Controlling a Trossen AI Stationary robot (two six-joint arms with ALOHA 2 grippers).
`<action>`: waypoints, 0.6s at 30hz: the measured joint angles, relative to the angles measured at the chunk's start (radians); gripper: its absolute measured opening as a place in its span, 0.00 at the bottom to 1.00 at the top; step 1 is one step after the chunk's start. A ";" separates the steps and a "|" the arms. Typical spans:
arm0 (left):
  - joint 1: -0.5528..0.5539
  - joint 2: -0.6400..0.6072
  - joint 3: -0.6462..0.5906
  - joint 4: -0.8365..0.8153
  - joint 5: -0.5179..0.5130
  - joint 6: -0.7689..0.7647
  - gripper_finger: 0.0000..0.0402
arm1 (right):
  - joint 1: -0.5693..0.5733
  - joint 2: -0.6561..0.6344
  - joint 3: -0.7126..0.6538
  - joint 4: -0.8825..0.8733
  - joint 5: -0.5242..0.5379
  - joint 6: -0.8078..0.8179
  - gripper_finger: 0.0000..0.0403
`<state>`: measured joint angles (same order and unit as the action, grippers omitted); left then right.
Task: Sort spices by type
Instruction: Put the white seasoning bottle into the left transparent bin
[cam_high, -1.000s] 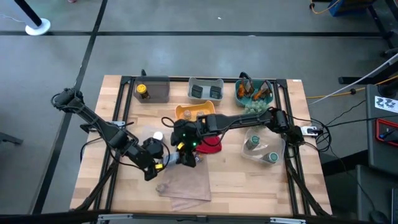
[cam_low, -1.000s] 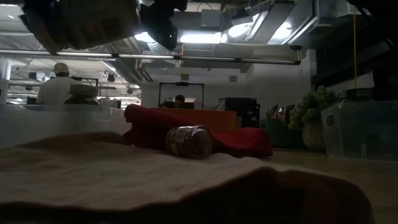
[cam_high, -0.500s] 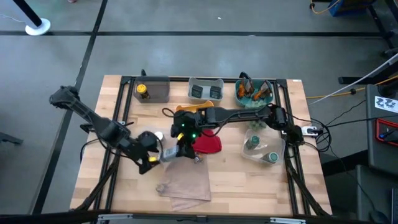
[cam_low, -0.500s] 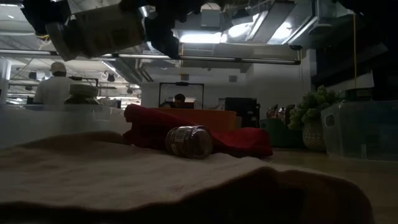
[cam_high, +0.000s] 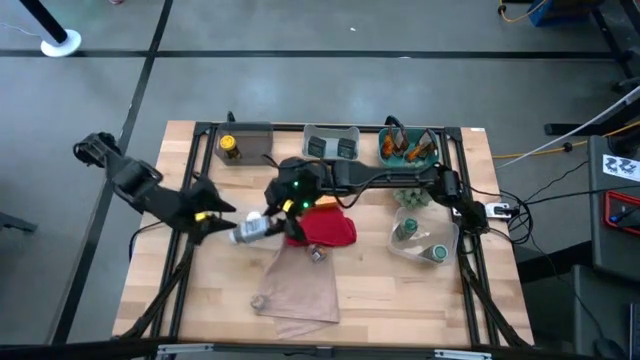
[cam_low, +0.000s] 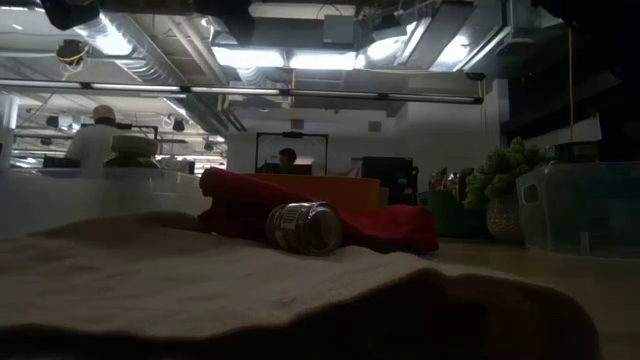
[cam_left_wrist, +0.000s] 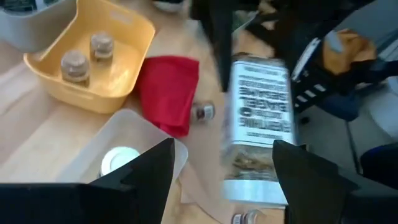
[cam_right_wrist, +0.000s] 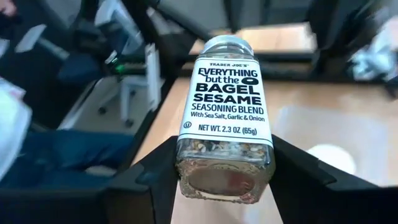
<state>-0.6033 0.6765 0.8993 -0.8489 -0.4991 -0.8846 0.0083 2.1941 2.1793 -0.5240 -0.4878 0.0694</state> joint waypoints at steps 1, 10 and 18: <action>0.000 -0.015 0.000 0.001 0.000 0.011 0.63 | -0.003 0.000 0.005 0.016 0.016 -0.003 0.50; 0.001 -0.068 0.000 0.000 -0.003 0.109 0.63 | -0.030 0.000 0.029 0.086 0.117 -0.027 0.50; 0.001 -0.066 0.000 0.001 -0.013 0.208 0.63 | -0.035 0.000 0.031 0.192 0.138 -0.027 0.50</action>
<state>-0.6025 0.6106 0.8989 -0.8478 -0.5117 -0.6769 -0.0269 2.1941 2.2101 -0.3325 -0.3496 0.0425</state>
